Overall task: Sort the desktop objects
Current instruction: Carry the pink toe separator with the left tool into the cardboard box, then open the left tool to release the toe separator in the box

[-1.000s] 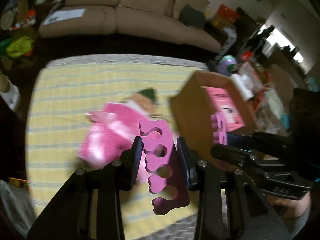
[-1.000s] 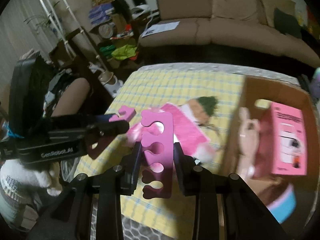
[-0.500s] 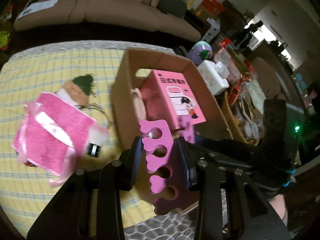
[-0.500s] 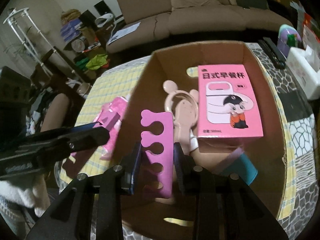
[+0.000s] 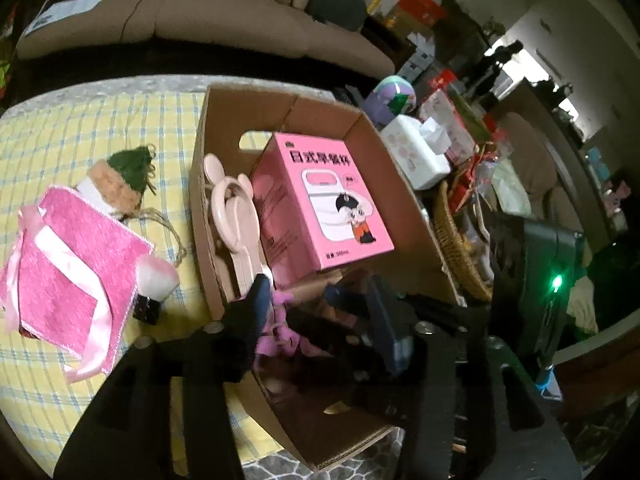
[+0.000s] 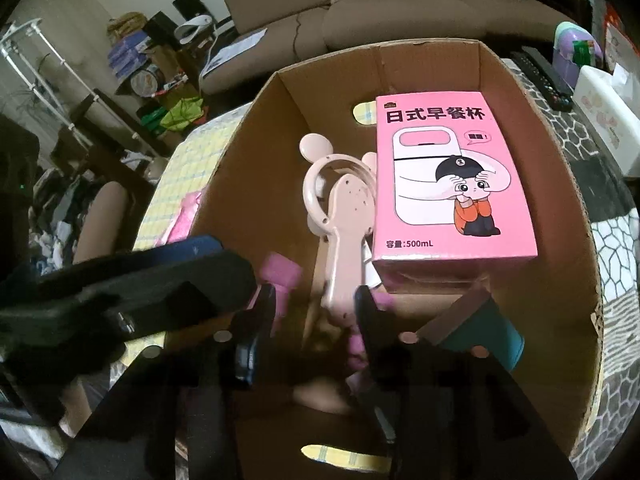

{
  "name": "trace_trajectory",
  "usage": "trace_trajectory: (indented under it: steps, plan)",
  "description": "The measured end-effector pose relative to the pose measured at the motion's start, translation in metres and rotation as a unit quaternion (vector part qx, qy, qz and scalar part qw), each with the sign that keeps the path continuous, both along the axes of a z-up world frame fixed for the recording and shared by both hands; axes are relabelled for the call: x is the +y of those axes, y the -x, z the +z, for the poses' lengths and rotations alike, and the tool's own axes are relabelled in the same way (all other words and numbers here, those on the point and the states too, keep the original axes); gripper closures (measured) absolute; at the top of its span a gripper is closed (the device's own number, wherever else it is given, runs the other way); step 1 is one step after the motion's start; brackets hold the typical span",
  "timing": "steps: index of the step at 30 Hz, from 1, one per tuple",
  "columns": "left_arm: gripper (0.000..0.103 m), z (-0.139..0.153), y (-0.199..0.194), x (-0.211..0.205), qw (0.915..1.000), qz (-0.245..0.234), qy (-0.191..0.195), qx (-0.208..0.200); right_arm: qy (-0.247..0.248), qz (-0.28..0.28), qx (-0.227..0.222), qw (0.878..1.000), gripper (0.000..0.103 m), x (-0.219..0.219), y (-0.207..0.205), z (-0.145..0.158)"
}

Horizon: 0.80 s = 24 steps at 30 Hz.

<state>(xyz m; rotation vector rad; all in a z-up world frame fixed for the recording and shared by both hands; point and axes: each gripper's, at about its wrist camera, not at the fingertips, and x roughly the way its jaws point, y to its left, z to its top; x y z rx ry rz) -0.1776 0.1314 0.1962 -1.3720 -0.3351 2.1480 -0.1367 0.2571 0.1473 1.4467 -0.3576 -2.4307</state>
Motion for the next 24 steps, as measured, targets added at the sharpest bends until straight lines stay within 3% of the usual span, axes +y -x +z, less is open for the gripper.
trace_trajectory:
  steps: [3, 7, 9, 16, 18, 24]
  plan:
    - [0.037, 0.007, 0.003, -0.002, 1.0000, 0.003, -0.003, 0.007, -0.007, -0.001, 0.001, 1.000, 0.046, 0.001, -0.001, 0.004]
    - [0.033, 0.014, 0.002, -0.006, 0.9999, 0.005, -0.009, 0.009, -0.013, -0.006, 0.010, 1.000, 0.042, 0.006, -0.008, 0.013]
    - [0.020, 0.015, -0.001, -0.008, 0.9999, 0.006, -0.012, 0.008, -0.017, -0.010, 0.012, 1.000, 0.037, 0.009, -0.009, 0.017]
    - [0.017, 0.020, -0.011, -0.022, 0.9995, 0.019, -0.024, 0.000, -0.028, -0.031, 0.025, 0.999, 0.029, 0.026, -0.028, 0.037]
    - [0.000, 0.022, -0.015, -0.026, 0.9994, 0.018, -0.028, 0.000, -0.029, -0.036, 0.028, 0.999, 0.026, 0.032, -0.033, 0.042]
    - [0.000, 0.028, -0.023, -0.045, 0.9990, 0.026, -0.035, 0.001, -0.036, -0.047, 0.036, 0.998, 0.022, 0.036, -0.047, 0.058]
